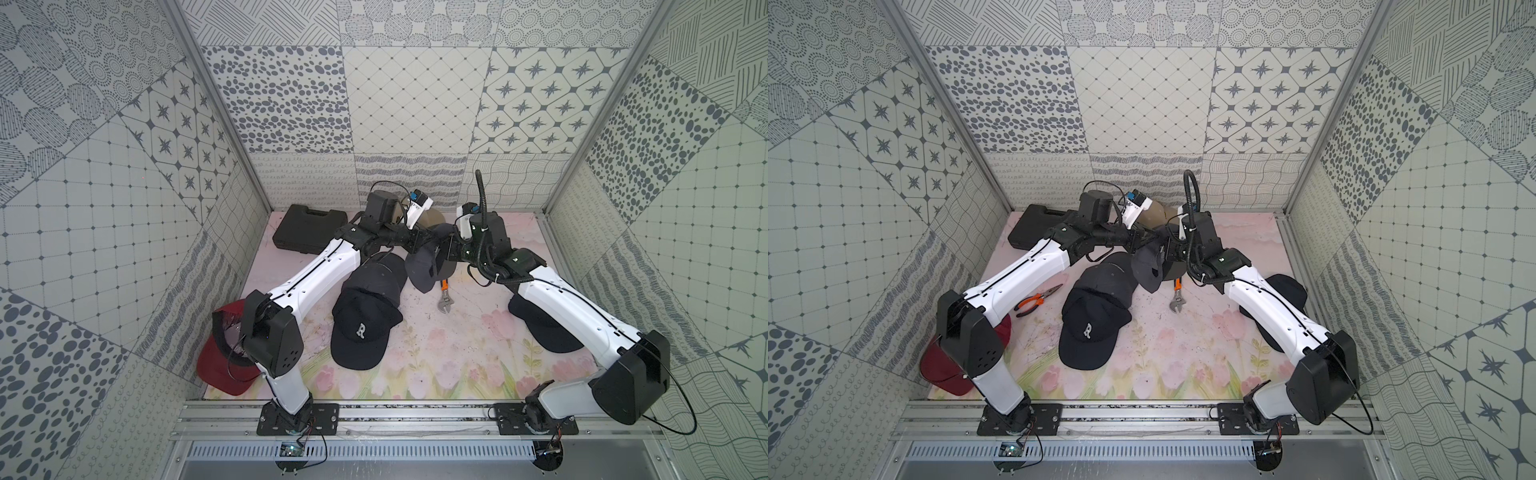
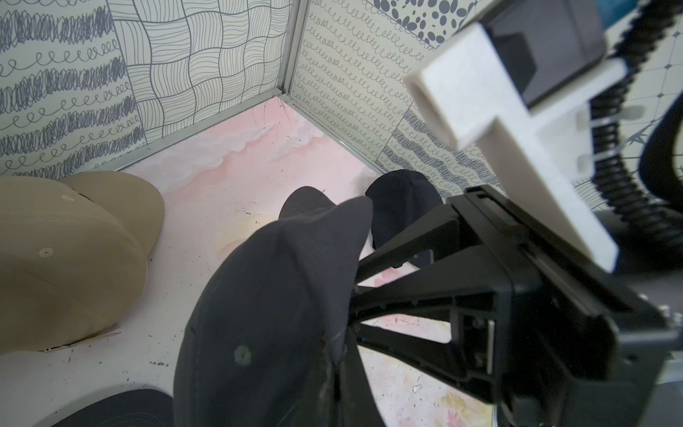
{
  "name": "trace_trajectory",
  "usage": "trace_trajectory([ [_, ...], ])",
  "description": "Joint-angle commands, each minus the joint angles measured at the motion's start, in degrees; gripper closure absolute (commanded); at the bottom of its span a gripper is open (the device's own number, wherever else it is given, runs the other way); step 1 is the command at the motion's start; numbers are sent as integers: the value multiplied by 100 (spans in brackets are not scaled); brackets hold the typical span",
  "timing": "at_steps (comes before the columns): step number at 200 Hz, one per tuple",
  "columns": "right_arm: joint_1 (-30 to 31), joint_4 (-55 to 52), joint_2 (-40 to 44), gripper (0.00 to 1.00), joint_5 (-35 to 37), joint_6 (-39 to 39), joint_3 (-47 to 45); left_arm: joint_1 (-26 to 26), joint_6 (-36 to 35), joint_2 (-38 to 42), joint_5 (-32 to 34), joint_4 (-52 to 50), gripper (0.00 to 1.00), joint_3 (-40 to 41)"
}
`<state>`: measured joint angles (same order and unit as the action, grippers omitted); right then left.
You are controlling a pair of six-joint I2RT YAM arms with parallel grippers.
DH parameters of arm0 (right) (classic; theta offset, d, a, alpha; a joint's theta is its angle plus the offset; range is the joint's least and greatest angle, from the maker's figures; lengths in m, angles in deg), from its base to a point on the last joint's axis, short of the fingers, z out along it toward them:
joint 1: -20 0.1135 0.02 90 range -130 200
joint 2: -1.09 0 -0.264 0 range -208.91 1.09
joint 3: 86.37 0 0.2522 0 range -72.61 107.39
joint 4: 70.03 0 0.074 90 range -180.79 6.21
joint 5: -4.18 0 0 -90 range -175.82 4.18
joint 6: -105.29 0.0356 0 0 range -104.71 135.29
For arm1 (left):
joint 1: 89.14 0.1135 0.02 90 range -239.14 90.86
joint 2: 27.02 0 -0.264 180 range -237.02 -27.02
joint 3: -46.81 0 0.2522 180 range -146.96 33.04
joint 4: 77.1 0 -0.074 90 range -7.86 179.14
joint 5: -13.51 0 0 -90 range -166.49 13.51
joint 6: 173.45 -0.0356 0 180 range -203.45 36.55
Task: Open the adjustable buckle of the baseball cap
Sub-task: Open the adjustable buckle on the baseball cap.
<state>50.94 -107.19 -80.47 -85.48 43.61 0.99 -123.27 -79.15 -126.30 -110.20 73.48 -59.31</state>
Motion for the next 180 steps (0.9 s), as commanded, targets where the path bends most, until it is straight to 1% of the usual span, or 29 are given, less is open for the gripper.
trace_trajectory([
  [1, -17, 38, 114, 83, 207, -54, 113, -59, -4, 24, -95, 319, 100, -20],
  [39, -10, 46, 192, 98, 81, -81, 19, -57, 51, -29, 120, 148, 100, -176],
  [54, -18, 31, 229, 100, 67, -98, -12, -58, 143, -55, 227, 160, 100, -194],
  [76, -48, 24, 291, 100, 22, -116, -89, -60, 247, -104, 340, 193, 100, -219],
  [106, -107, 3, 398, 100, -110, -74, -235, -59, 435, -160, 800, 239, 100, -287],
  [149, -209, 12, 579, 100, -320, -10, -558, -52, 611, -162, 1233, 331, 100, -375],
  [165, -233, 67, 655, 100, -412, -10, -665, -56, 645, -145, 1239, 377, 100, -380],
  [174, -236, 171, 711, 100, -583, -57, -723, -62, 666, -166, 1181, 405, 100, -380],
  [175, -237, 192, 711, 99, -607, -64, -728, -56, 672, -168, 1173, 410, 100, -380],
  [177, -244, 219, 718, 94, -643, -77, -743, -54, 681, -170, 1156, 416, 100, -380],
  [180, -243, 262, 734, 83, -703, -91, -757, -58, 689, -172, 1131, 429, 100, -374],
])
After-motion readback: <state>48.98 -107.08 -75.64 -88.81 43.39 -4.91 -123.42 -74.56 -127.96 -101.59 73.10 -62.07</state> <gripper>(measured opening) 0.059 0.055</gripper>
